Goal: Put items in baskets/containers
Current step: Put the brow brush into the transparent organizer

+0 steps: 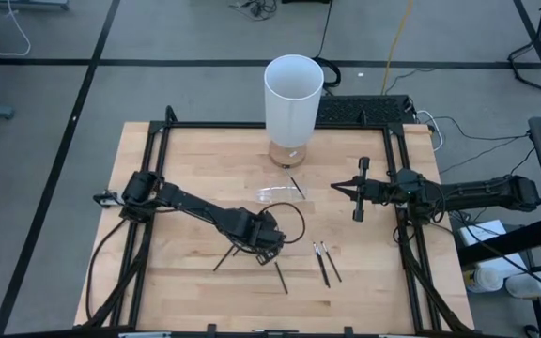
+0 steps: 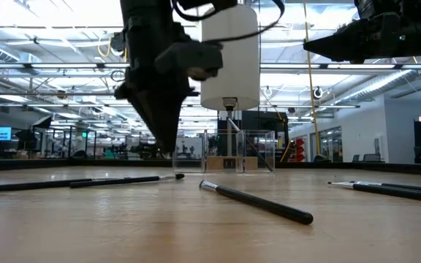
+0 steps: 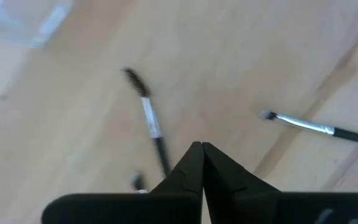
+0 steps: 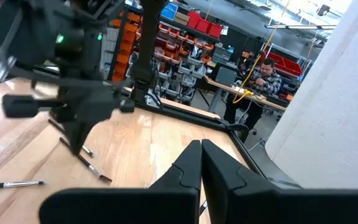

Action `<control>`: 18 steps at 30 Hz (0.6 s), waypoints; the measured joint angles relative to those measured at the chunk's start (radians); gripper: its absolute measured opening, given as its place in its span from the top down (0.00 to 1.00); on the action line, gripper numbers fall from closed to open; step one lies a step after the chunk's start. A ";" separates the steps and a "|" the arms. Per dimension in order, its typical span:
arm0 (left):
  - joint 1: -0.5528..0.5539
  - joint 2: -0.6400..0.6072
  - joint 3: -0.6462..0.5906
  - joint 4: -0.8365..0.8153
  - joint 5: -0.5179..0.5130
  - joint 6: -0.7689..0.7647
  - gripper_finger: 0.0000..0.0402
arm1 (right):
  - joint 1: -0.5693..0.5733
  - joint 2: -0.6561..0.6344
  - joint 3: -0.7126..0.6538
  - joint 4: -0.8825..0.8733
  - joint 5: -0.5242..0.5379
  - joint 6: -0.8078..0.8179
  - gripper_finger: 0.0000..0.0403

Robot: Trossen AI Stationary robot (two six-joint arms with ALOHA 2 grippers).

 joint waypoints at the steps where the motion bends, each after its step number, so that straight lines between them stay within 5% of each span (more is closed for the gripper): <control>1: 0.004 -0.008 0.000 -0.013 -0.007 -0.007 0.99 | 0.000 0.000 0.000 0.001 0.000 0.000 1.00; 13: 0.046 0.046 0.001 -0.067 0.085 0.007 0.64 | 0.000 0.000 0.000 0.001 0.000 0.000 1.00; 18: 0.060 0.062 0.000 -0.071 0.091 0.014 0.57 | 0.000 0.000 0.000 -0.003 0.000 0.000 1.00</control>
